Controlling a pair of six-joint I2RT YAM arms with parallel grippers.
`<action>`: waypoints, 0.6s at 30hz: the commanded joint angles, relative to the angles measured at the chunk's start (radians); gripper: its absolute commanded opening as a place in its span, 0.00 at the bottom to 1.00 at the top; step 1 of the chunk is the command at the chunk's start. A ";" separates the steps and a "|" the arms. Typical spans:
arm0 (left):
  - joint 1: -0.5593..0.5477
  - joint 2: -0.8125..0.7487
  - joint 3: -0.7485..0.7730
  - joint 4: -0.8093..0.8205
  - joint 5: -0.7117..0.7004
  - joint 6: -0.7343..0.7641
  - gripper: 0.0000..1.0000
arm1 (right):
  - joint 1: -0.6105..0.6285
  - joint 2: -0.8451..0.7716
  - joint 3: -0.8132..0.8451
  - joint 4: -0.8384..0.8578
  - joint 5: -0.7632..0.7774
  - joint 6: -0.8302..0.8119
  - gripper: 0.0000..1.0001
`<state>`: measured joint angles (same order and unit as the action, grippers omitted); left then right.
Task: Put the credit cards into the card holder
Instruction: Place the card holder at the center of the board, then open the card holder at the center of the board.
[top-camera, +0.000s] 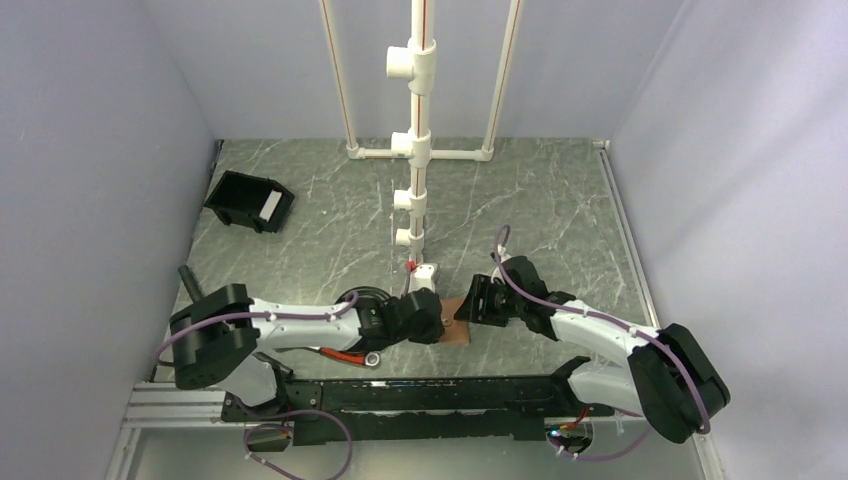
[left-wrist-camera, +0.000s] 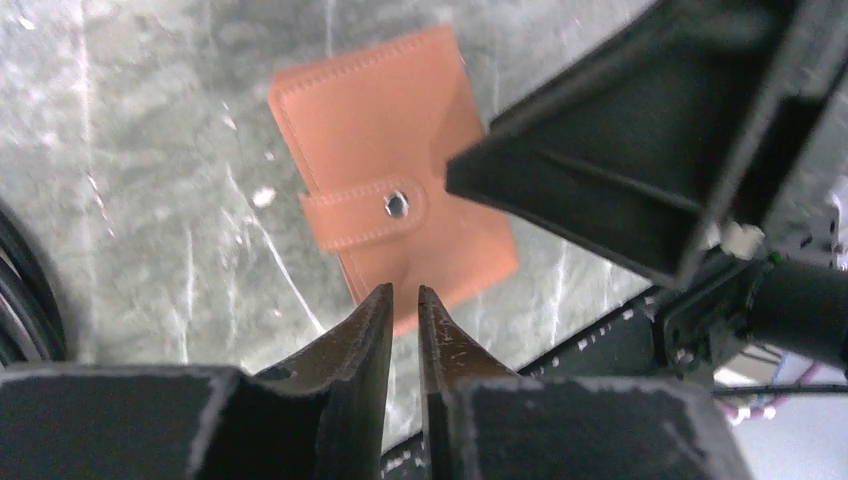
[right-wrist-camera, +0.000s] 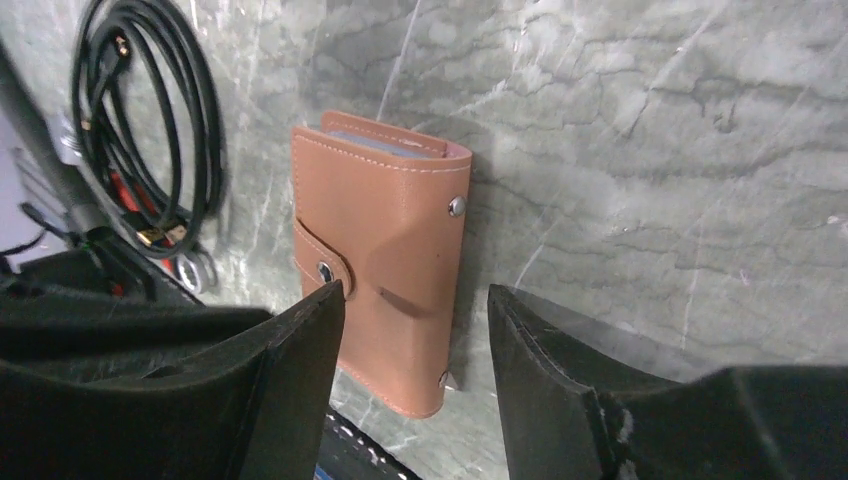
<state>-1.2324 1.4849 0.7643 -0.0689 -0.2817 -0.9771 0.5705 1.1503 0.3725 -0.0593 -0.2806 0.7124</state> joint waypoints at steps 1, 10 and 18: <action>0.062 0.064 0.046 0.042 0.044 0.007 0.18 | -0.074 -0.003 -0.057 0.120 -0.119 0.002 0.58; 0.106 0.166 0.017 0.036 0.116 -0.080 0.03 | -0.112 0.052 -0.088 0.229 -0.266 -0.015 0.61; 0.106 0.162 -0.019 0.039 0.130 -0.114 0.04 | -0.108 0.111 -0.159 0.421 -0.355 0.062 0.13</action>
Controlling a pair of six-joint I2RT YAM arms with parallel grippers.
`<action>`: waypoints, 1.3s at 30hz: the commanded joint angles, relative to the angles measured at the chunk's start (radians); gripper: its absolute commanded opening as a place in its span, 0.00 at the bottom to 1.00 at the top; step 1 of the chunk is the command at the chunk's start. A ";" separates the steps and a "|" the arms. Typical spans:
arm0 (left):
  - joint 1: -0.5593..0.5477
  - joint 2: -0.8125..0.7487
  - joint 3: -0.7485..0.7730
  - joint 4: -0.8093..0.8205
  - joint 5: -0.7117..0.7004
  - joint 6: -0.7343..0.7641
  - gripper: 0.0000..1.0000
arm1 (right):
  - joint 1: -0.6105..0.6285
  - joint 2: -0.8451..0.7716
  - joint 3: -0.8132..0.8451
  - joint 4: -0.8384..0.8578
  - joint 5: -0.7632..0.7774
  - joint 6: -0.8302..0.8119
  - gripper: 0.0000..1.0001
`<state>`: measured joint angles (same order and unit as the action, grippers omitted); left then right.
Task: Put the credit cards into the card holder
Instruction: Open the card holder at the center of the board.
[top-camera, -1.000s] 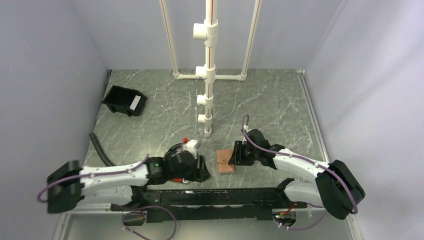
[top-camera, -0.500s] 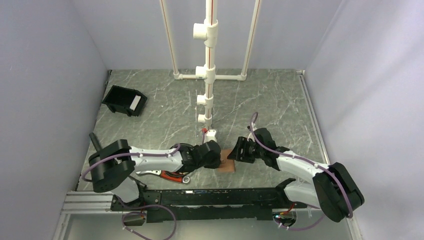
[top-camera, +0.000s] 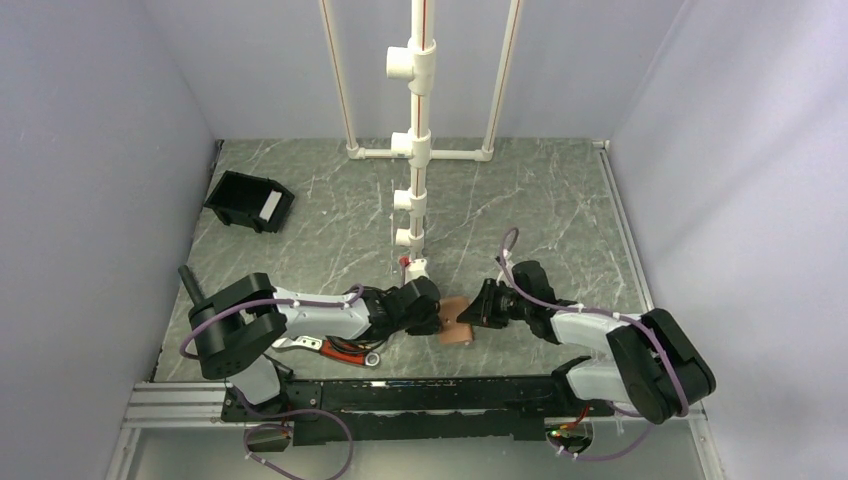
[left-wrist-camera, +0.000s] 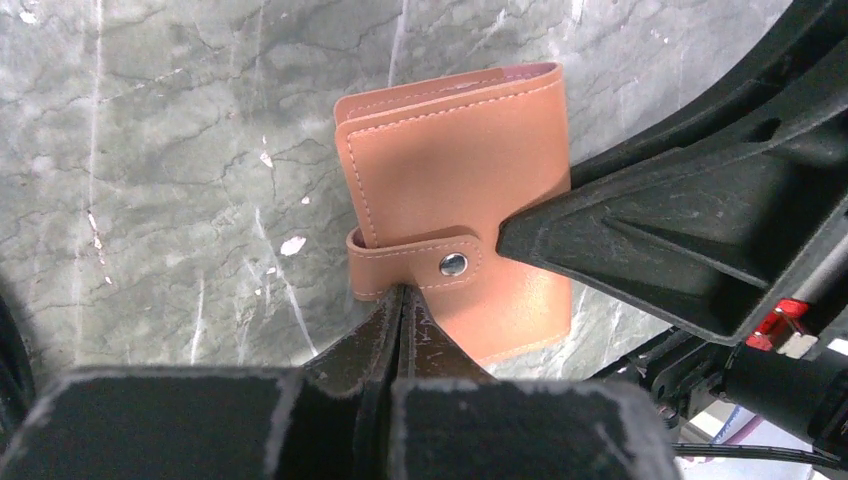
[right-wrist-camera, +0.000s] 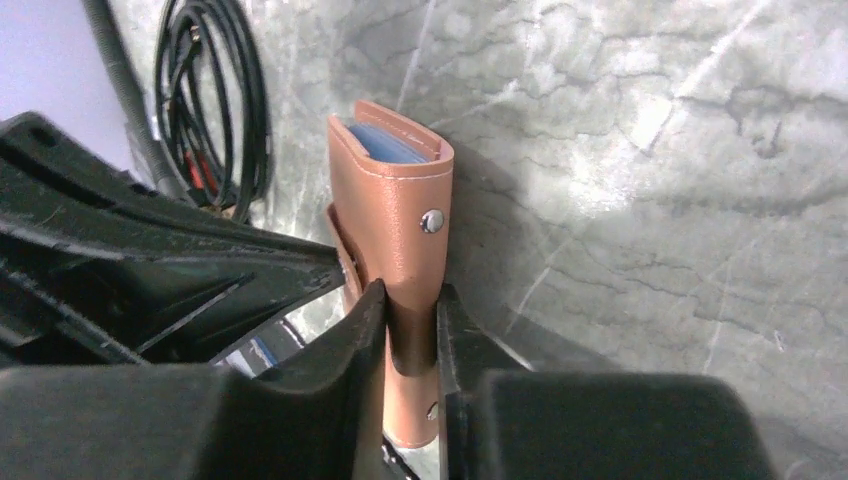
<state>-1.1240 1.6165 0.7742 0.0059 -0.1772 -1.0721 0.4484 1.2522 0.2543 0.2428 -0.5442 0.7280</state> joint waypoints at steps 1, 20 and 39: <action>-0.003 0.019 -0.031 -0.022 0.026 -0.007 0.08 | 0.017 -0.007 -0.046 0.115 -0.082 0.050 0.08; -0.062 0.029 0.246 -0.283 -0.131 -0.098 0.55 | 0.121 -0.287 0.046 -0.272 0.283 0.036 0.00; -0.037 0.170 0.346 -0.419 -0.151 -0.078 0.31 | 0.136 -0.369 0.063 -0.343 0.277 0.042 0.00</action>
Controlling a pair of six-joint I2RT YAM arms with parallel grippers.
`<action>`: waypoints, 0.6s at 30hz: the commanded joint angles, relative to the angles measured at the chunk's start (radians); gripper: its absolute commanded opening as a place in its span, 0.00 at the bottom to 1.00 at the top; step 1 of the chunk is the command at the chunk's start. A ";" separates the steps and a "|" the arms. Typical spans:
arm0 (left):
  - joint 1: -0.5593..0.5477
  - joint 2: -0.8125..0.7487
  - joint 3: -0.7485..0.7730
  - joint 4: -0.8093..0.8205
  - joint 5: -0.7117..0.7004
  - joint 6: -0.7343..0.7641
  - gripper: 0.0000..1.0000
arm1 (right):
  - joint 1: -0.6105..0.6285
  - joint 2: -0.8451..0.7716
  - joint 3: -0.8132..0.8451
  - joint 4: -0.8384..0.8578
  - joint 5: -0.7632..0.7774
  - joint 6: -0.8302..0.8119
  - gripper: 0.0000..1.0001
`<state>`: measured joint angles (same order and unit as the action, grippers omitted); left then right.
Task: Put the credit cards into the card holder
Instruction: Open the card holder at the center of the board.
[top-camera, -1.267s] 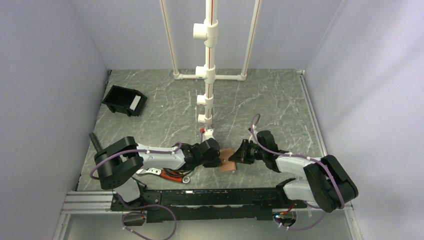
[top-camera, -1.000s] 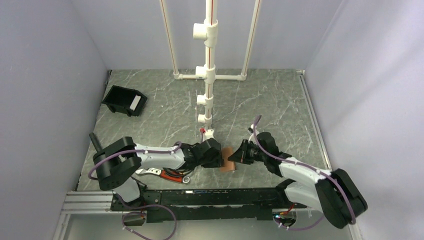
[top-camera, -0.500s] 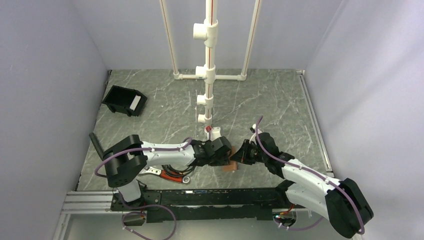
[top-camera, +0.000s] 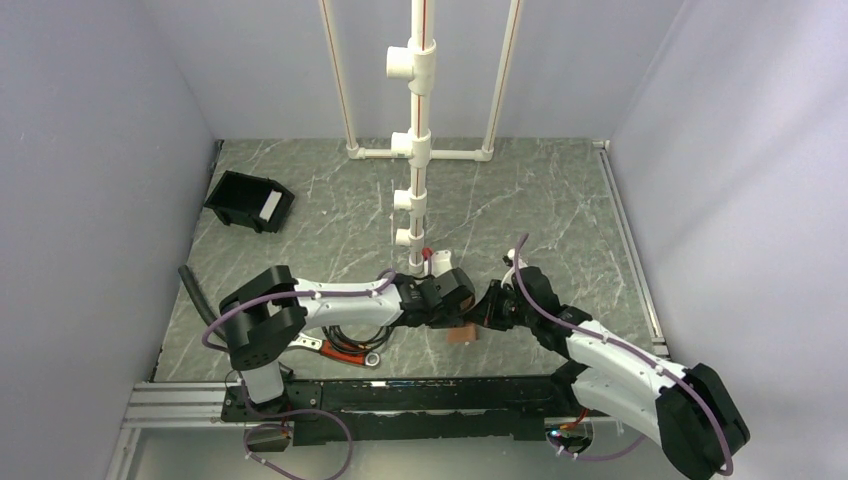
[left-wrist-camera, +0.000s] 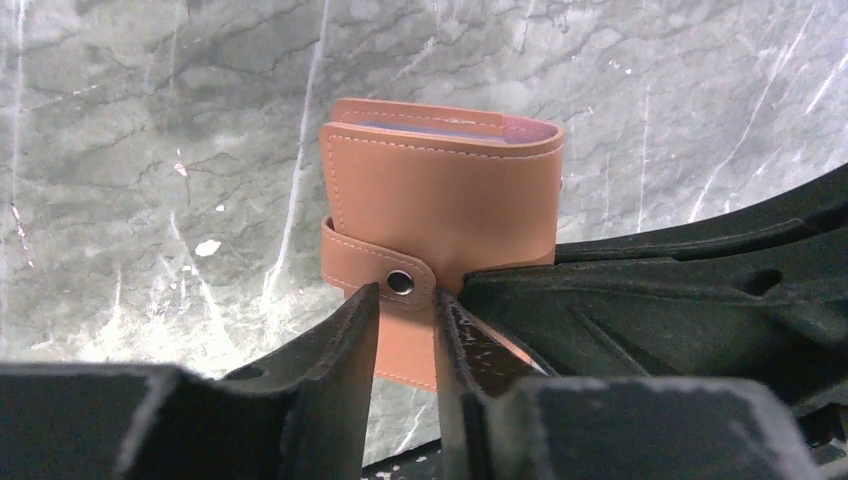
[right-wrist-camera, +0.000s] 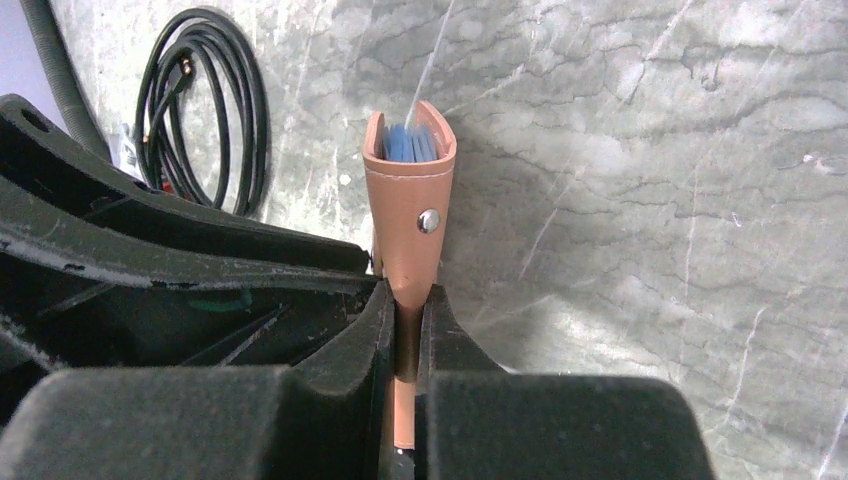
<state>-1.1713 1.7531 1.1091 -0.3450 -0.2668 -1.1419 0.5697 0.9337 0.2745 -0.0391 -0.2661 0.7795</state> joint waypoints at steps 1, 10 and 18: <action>0.021 0.025 -0.002 -0.081 -0.065 -0.004 0.28 | 0.016 -0.057 0.045 -0.076 0.005 -0.011 0.00; 0.064 -0.112 -0.154 -0.037 -0.038 0.053 0.04 | -0.012 -0.033 0.054 -0.053 -0.086 -0.001 0.00; 0.115 -0.217 -0.260 0.177 0.100 0.138 0.00 | -0.108 0.113 0.132 -0.099 -0.141 -0.117 0.11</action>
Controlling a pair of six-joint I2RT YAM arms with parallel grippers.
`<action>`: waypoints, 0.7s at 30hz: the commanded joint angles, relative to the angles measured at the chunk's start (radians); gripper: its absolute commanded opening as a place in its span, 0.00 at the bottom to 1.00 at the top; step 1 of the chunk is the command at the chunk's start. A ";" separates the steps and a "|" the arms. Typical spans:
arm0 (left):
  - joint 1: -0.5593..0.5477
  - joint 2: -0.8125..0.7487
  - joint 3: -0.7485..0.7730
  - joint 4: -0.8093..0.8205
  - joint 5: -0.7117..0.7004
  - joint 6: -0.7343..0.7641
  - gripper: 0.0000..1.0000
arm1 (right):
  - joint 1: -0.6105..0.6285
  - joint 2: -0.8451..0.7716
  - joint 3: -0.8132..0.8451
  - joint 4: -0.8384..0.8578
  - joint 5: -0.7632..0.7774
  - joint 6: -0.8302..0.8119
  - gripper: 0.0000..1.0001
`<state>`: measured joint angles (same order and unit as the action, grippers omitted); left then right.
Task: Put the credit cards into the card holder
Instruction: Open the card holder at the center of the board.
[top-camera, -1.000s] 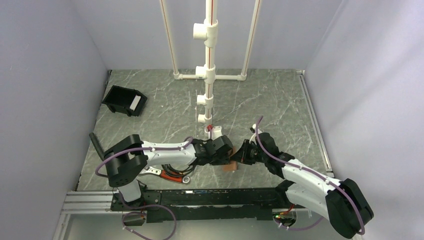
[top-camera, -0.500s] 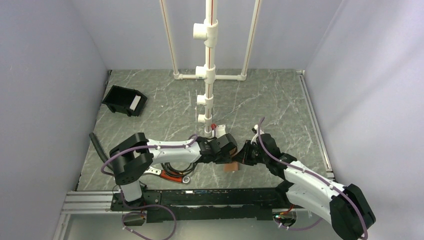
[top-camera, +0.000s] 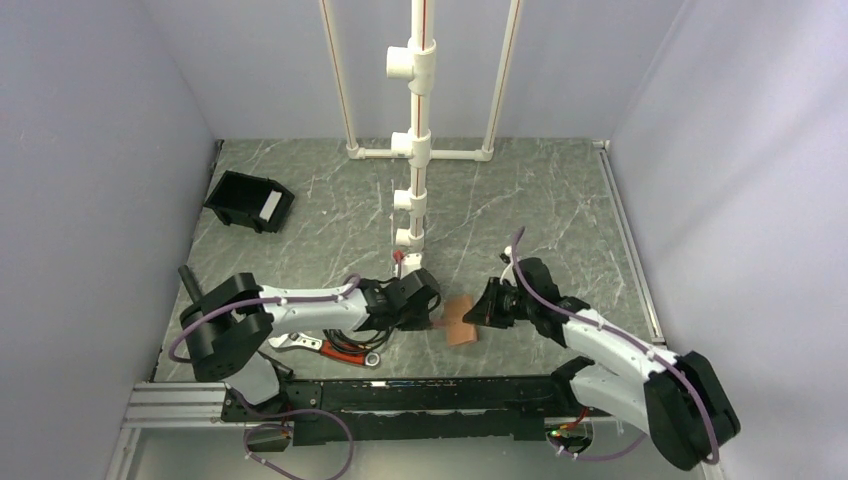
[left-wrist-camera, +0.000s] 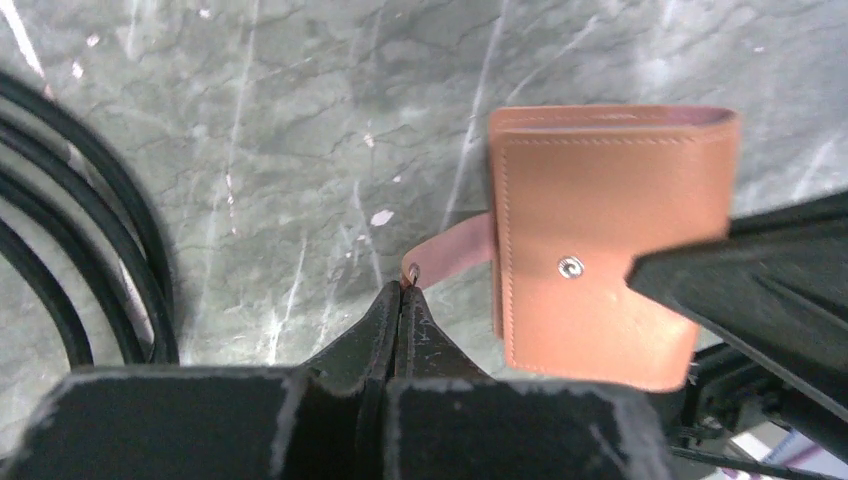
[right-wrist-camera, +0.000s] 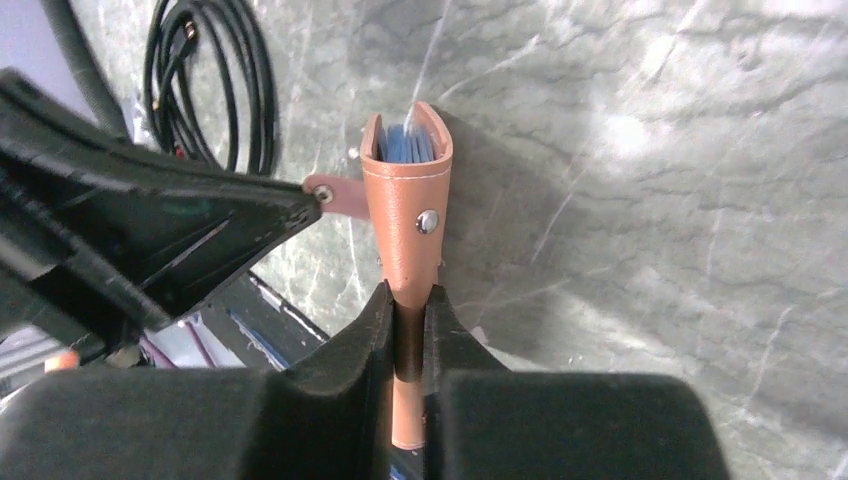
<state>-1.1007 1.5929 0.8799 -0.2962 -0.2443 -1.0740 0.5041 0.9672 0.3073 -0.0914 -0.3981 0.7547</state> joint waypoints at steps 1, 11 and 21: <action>0.058 -0.060 -0.039 0.166 0.112 0.077 0.00 | -0.044 0.115 0.151 -0.126 0.070 -0.129 0.27; 0.108 -0.143 -0.038 0.439 0.268 0.150 0.00 | 0.104 0.169 0.389 -0.400 0.472 -0.211 0.75; 0.108 -0.155 -0.001 0.493 0.356 0.140 0.00 | 0.186 0.106 0.323 -0.334 0.461 -0.070 0.81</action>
<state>-0.9977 1.4673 0.8379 0.0879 0.0616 -0.9371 0.6838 1.1088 0.6594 -0.4450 0.0273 0.5922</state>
